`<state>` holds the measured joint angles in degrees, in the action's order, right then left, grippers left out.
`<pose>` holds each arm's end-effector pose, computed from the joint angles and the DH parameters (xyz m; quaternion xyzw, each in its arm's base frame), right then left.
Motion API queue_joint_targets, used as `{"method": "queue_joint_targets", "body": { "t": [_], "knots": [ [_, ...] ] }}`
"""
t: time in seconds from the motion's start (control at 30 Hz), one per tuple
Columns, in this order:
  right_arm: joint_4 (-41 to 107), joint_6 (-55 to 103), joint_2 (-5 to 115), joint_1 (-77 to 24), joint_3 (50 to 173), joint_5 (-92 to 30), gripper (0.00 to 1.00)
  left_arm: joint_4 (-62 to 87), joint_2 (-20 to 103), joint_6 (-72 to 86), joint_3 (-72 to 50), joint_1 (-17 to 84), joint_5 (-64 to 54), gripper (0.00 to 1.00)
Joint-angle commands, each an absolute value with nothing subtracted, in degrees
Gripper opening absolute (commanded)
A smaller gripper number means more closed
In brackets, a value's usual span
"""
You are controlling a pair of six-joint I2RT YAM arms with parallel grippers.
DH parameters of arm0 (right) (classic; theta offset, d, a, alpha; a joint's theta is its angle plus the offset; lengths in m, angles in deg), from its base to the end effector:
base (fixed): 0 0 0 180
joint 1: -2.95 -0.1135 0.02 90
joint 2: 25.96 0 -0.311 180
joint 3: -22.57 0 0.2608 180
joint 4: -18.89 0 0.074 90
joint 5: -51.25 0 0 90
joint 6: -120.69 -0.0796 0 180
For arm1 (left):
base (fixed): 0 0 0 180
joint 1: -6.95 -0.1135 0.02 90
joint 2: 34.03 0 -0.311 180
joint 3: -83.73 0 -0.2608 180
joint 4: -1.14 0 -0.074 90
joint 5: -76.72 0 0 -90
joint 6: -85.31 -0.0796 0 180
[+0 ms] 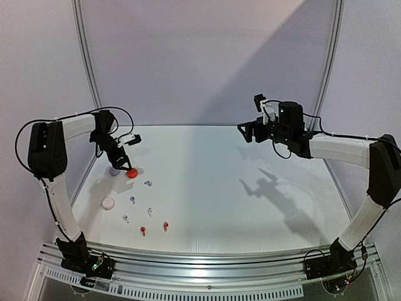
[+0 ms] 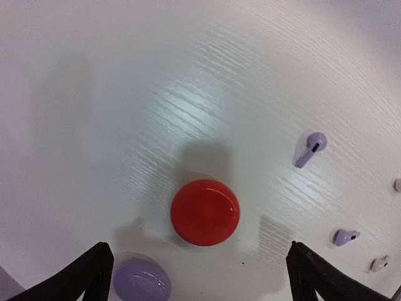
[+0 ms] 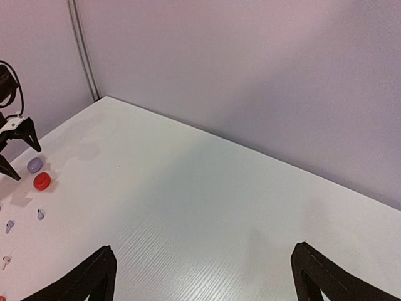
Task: Insert the wireless bluetooth earbuds into the charging case
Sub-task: Pick up the charging case from the corner of the board.
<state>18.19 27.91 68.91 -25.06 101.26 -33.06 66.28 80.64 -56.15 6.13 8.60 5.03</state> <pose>0.3887 0.2157 0.3098 -0.2029 0.7692 0.1986 0.5725 0.4364 -0.0376 0.1947 0.4543 0.8700 -0.0979 0.1648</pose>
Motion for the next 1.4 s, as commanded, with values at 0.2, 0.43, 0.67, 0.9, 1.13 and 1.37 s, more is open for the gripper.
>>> {"method": "queue_joint_targets", "body": {
  "t": [0.2,0.43,0.67,0.9,1.13,1.37],
  "knots": [
    [22.9,29.8,73.1,-29.7,106.4,-32.0,0.99,75.5,87.4,-76.2,10.8,8.7,8.6,0.99],
    [25.6,30.1,73.0,-30.5,107.6,-32.7,0.99,79.2,95.4,-77.5,18.3,8.7,4.8,0.96],
    [26.6,30.1,73.1,-31.4,107.4,-34.0,0.99,79.4,97.1,-78.7,18.2,9.3,4.5,0.94],
    [26.6,29.7,73.5,-31.6,107.2,-35.3,0.99,78.6,97.5,-77.8,18.0,10.3,3.7,0.86],
    [26.5,29.7,73.6,-31.6,107.2,-35.8,0.99,76.3,96.2,-76.9,15.8,10.6,4.7,0.7],
    [26.7,29.5,73.7,-31.6,107.4,-36.1,0.99,75.4,95.3,-77.5,13.7,10.6,3.2,0.55]
  ]
}}
